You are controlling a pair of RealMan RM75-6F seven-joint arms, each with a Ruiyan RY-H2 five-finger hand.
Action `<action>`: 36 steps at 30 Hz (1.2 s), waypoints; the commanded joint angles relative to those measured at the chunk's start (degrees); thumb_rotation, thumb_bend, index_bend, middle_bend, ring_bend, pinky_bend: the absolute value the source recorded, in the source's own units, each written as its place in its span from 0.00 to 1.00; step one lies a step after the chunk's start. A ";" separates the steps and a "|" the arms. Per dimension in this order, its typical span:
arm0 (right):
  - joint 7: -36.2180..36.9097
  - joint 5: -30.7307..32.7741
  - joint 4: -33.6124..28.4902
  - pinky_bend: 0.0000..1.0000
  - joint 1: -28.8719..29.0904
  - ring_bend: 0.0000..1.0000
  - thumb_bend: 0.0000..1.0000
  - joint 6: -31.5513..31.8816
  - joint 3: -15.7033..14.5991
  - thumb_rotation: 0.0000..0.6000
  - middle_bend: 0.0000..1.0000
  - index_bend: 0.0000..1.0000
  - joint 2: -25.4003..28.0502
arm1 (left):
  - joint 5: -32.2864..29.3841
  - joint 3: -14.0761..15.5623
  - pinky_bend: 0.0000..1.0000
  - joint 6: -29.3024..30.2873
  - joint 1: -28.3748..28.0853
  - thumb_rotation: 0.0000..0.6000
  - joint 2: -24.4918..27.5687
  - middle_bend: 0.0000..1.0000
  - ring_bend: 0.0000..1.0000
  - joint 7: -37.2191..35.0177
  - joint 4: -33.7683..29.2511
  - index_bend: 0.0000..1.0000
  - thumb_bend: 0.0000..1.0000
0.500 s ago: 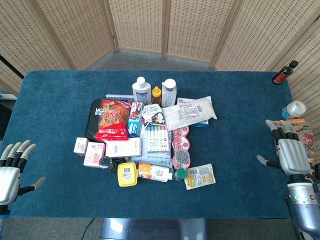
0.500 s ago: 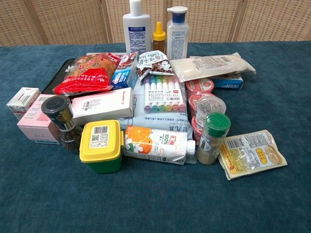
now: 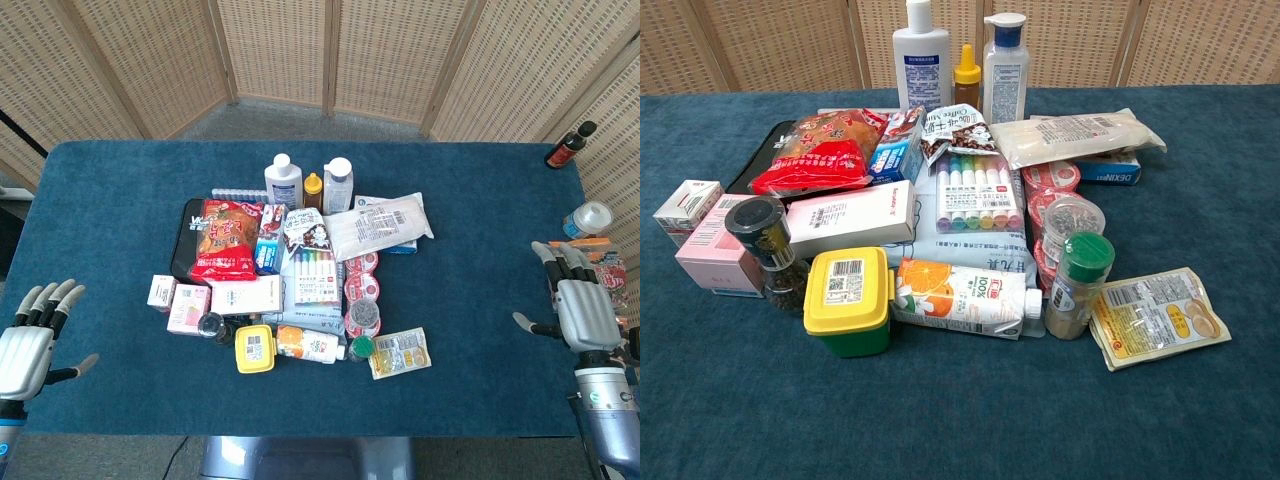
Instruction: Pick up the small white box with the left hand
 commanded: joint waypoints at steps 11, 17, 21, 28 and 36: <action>-0.07 0.74 -0.68 0.00 -0.03 0.03 0.16 -0.47 0.69 1.00 0.15 0.00 0.80 | -5.10 -1.67 0.00 -9.85 -5.98 0.88 1.14 0.02 0.00 1.27 -1.84 0.00 0.15; 0.04 1.31 -0.67 0.00 -0.33 0.03 0.16 -0.54 0.80 1.00 0.14 0.00 1.14 | -7.69 -2.69 0.00 -14.00 -8.72 0.87 0.24 0.02 0.00 1.90 -1.07 0.00 0.15; 0.09 1.51 -1.02 0.00 -0.93 0.03 0.16 0.16 0.86 1.00 0.14 0.00 1.60 | -9.91 -3.50 0.00 -17.10 -10.72 0.87 -0.37 0.03 0.00 1.74 -0.17 0.00 0.15; -0.29 1.87 -1.87 0.00 -1.64 0.03 0.16 1.00 1.00 1.00 0.14 0.00 2.27 | -12.76 -4.87 0.00 -22.40 -14.59 0.87 -2.01 0.05 0.00 1.06 2.33 0.00 0.15; -1.20 2.53 -2.71 0.00 -2.22 0.03 0.16 1.70 1.14 1.00 0.14 0.00 2.67 | -15.04 -5.95 0.00 -28.10 -19.05 0.87 -6.08 0.13 0.07 -1.01 7.34 0.01 0.15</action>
